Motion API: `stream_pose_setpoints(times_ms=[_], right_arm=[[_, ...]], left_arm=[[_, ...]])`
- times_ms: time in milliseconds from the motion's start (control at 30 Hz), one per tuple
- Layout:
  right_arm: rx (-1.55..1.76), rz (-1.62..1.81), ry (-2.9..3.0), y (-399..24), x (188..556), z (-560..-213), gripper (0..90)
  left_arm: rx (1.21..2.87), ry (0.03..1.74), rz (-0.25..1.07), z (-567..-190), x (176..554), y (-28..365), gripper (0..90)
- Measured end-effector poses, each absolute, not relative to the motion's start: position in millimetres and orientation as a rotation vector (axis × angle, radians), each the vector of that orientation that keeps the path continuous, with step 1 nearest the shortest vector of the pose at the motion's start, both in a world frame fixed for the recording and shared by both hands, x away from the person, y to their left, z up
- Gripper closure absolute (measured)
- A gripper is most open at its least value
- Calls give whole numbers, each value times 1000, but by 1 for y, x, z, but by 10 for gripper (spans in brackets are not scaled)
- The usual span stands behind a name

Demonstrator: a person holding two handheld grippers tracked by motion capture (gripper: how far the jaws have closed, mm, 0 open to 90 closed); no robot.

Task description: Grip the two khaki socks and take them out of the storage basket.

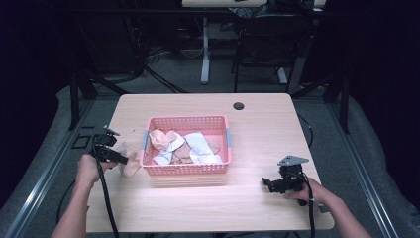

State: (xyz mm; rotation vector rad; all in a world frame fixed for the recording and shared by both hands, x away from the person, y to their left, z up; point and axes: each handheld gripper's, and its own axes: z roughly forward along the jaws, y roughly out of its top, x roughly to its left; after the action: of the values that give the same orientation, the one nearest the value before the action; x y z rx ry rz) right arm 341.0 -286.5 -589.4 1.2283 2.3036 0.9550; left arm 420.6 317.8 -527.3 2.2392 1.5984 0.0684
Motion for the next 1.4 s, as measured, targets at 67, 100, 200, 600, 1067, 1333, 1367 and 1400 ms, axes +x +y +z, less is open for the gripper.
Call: stream_pose_setpoints(times_ms=[67,100,200,600,1067,1333,1367,1400], right_arm=[[1227,956,2303,-287,341,-589,0],[1228,955,2304,-287,341,-589,0],[1226,956,2303,-287,341,-589,0],[1227,956,2304,-287,341,-589,0],[1227,956,2304,-287,341,-589,0],[1227,956,2304,-287,341,-589,0],[1227,957,2304,-287,341,-589,0],[1227,957,2304,-287,341,-589,0]], left_arm=[[2235,1605,89,-525,419,318,577],[2231,1608,92,-523,419,319,529],[2213,1603,121,-512,417,321,411],[2240,1360,264,-446,416,293,213],[2345,1191,287,-430,433,241,117],[2399,1110,283,-431,442,217,129],[2409,1094,279,-432,444,214,136],[2416,1085,277,-432,445,211,142]])
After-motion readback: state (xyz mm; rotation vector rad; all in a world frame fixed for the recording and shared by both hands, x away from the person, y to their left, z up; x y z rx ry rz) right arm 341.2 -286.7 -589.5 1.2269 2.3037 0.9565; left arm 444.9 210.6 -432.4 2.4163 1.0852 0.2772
